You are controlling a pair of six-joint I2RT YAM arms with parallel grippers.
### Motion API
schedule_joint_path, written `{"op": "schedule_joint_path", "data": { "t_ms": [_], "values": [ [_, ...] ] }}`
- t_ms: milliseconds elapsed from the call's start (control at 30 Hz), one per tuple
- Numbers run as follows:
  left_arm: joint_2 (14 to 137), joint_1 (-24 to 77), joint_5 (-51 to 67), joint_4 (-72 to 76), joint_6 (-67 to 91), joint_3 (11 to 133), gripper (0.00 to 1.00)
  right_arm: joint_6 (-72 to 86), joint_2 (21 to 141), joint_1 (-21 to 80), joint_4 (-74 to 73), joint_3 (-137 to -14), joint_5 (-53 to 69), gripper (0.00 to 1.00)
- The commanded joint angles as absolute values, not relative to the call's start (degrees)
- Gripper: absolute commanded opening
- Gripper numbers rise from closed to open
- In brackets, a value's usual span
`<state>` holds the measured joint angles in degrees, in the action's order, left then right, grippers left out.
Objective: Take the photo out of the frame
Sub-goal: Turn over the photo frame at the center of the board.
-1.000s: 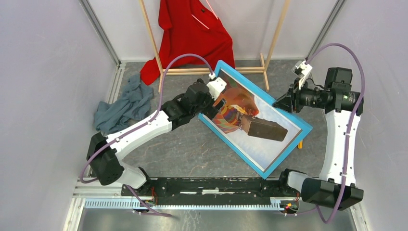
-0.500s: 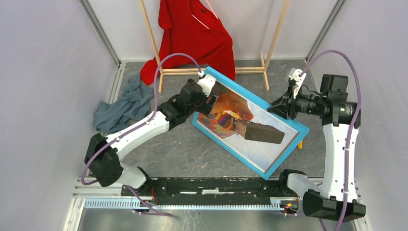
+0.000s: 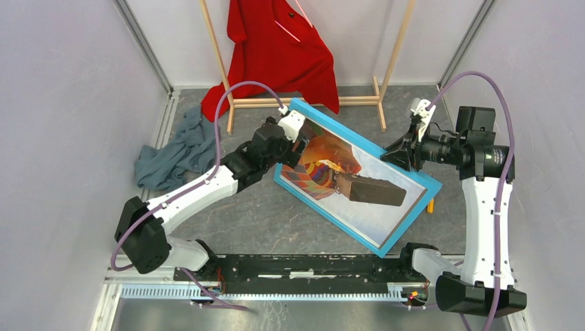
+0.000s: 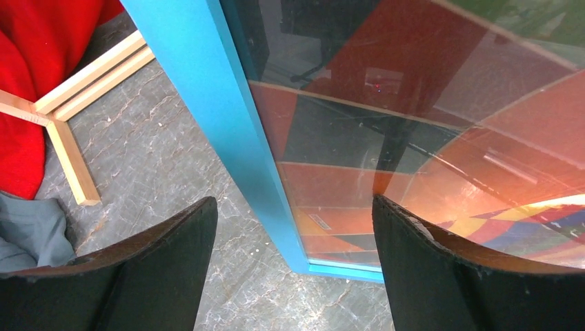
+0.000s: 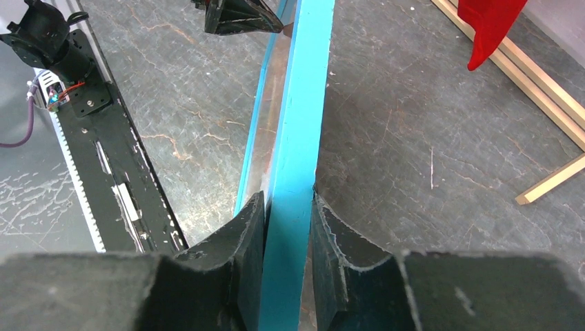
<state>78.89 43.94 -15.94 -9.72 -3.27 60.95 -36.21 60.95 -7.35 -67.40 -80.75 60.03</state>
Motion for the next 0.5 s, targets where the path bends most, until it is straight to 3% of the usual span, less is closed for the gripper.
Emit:
{"op": "schedule_joint_path", "data": {
  "t_ms": [0,467],
  "values": [
    [76.3,43.6,-14.6,-5.5,-3.7,59.8,0.88,-36.2,59.4,-6.1,-68.3,-79.3,62.2,0.00],
    [71.8,43.6,-12.5,-2.8,-11.9,51.0,0.92,-24.1,59.5,-5.2,-56.4,-77.4,60.7,0.00]
  ]
}}
